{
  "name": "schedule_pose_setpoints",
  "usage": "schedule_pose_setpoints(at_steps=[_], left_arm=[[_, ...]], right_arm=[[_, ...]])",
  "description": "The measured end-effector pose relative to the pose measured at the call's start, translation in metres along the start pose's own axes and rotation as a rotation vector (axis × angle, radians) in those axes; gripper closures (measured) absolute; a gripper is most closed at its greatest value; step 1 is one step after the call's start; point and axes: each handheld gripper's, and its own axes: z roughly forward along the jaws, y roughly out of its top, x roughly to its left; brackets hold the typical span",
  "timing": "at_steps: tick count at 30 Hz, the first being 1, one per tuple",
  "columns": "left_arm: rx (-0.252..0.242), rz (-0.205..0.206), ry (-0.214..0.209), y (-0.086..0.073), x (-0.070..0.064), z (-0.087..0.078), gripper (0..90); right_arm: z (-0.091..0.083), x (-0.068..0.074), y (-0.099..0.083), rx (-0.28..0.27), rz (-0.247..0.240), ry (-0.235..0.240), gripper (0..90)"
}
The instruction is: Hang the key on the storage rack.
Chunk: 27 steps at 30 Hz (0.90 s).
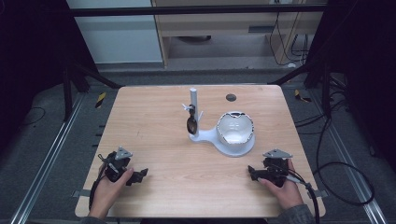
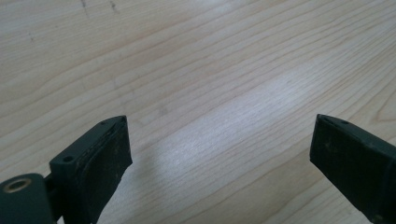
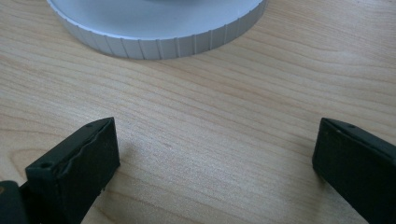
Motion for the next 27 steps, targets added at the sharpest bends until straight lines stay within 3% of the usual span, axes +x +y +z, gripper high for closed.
schedule_pose_setpoints(at_steps=[4,9,14,18,22,27], left_arm=[[0.001,-0.021,0.014,-0.004,0.005,0.002,5.2],[0.015,-0.018,0.014,-0.006,0.007,0.010,5.8],[-0.025,-0.056,0.021,-0.007,0.008,0.015,4.6],[-0.037,-0.035,0.061,-0.008,0.007,0.018,4.5],[-0.083,-0.046,0.073,-0.010,0.007,0.022,1.6],[-0.077,-0.033,0.073,-0.010,0.007,0.023,0.1]], right_arm=[[0.000,0.000,0.000,0.000,0.000,0.000,1.0],[0.000,0.000,0.000,0.000,-0.001,0.000,1.0],[0.000,0.000,0.000,0.000,-0.001,0.000,1.0],[0.000,0.000,0.000,0.000,-0.001,0.000,0.9],[0.000,0.000,0.000,0.000,0.000,0.000,0.9],[0.000,0.000,0.000,0.000,-0.002,0.001,0.9]])
